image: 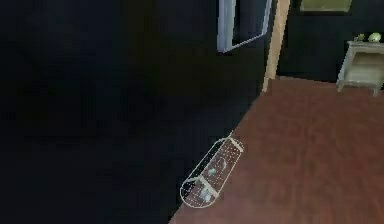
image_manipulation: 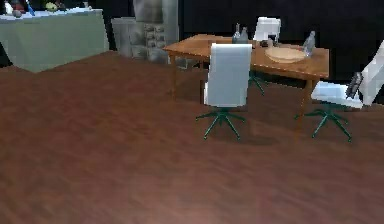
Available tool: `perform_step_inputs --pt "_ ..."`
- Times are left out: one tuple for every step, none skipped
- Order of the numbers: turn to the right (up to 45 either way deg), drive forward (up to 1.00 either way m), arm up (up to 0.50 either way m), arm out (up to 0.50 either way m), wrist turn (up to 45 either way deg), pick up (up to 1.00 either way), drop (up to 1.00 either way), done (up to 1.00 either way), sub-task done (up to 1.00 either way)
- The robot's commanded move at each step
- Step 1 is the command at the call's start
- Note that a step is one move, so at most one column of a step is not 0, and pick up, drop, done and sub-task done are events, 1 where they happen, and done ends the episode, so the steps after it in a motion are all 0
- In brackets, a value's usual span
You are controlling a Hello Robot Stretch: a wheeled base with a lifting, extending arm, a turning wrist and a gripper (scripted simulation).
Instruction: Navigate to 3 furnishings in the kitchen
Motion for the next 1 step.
perform_step_inputs --pt "45.0 0.0 0.0 0.0 0.0 0.0 0.0 0.0 0.0"
